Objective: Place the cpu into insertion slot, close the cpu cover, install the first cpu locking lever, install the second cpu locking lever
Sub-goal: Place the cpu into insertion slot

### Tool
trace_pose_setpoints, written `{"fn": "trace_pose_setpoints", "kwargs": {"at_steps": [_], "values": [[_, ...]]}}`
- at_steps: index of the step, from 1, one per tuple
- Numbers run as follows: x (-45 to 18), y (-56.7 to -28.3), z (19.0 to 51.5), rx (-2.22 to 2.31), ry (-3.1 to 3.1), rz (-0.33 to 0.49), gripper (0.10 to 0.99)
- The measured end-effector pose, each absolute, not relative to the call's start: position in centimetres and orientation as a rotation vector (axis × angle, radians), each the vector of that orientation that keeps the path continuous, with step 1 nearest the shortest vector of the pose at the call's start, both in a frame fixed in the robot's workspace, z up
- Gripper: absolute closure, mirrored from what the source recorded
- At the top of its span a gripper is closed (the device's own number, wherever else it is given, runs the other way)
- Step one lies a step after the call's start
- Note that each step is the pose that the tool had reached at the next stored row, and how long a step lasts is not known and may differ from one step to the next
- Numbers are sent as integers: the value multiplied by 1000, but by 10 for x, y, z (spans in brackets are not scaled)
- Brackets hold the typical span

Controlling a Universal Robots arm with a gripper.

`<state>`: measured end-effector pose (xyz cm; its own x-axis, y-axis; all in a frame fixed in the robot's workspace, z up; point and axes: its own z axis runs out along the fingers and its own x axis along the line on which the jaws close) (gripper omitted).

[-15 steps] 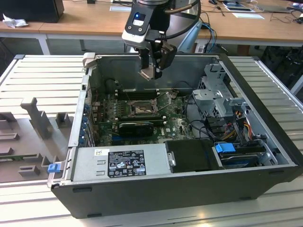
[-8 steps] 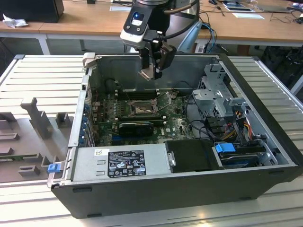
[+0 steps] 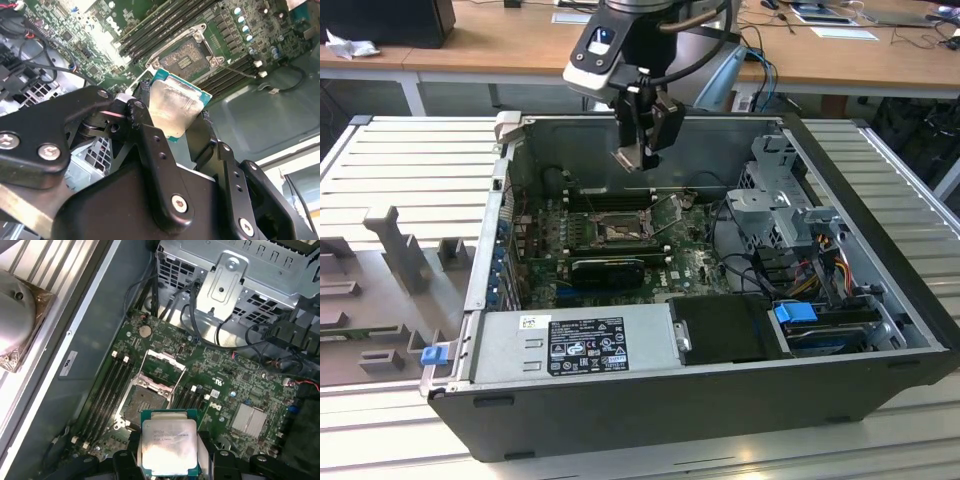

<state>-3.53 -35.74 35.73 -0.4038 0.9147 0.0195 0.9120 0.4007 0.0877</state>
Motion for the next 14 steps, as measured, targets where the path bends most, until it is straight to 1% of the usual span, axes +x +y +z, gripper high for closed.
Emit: {"fn": "trace_pose_setpoints", "kwargs": {"at_steps": [6, 14], "values": [[-36, -357, 348, 1715, 2592, 126, 553], [-39, -357, 347, 1846, 2495, 123, 553]]}}
